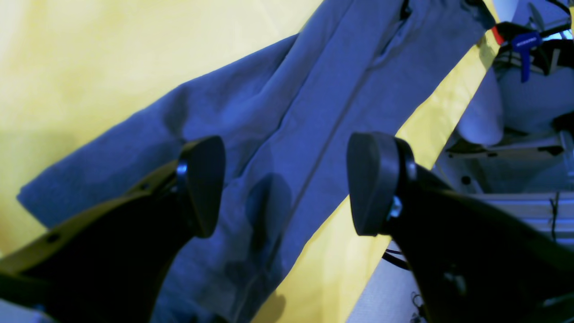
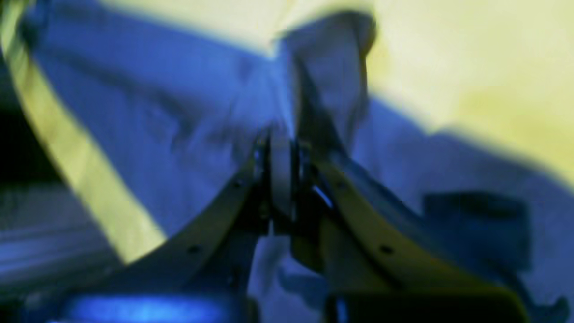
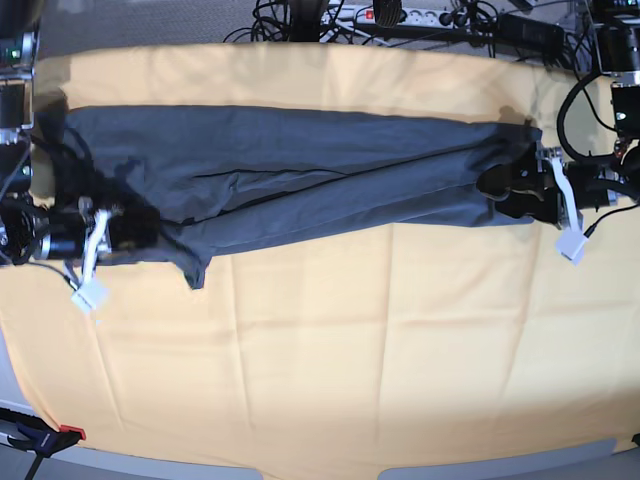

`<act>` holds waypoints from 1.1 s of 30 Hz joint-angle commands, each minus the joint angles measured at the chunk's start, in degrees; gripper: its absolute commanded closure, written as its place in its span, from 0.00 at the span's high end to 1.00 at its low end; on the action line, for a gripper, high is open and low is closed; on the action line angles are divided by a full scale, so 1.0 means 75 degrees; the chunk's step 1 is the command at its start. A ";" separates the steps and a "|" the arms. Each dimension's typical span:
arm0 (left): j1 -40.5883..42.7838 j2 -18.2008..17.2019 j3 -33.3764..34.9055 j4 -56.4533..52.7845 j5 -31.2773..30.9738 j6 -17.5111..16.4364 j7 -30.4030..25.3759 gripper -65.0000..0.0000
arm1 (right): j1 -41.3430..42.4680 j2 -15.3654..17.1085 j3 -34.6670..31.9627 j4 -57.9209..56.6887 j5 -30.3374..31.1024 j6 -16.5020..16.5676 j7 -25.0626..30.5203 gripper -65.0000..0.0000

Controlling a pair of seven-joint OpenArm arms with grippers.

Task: Fold the T-shirt properly
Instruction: 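Release the folded edge and reposition both grippers at the strip ends, then grasp the strip ends with both grippers and straighten the strip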

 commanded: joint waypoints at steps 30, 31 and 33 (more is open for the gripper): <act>-0.0469 -0.1431 -0.0114 0.0096 -0.0134 -0.0251 -0.0326 0.68 | -0.2786 0.2410 0.0093 0.2311 0.0902 0.0040 -0.0940 0.00; -0.0580 -0.1443 -0.0114 0.0096 -0.0058 -0.0251 -0.0335 0.68 | -0.2795 0.2410 0.0093 0.2296 0.0411 0.0040 -0.0940 0.00; -0.0778 -0.1437 -0.0114 0.0096 -0.0038 -0.0248 -0.0347 0.68 | -0.2769 0.2413 0.0093 0.2273 -0.0388 0.0040 -0.0507 0.00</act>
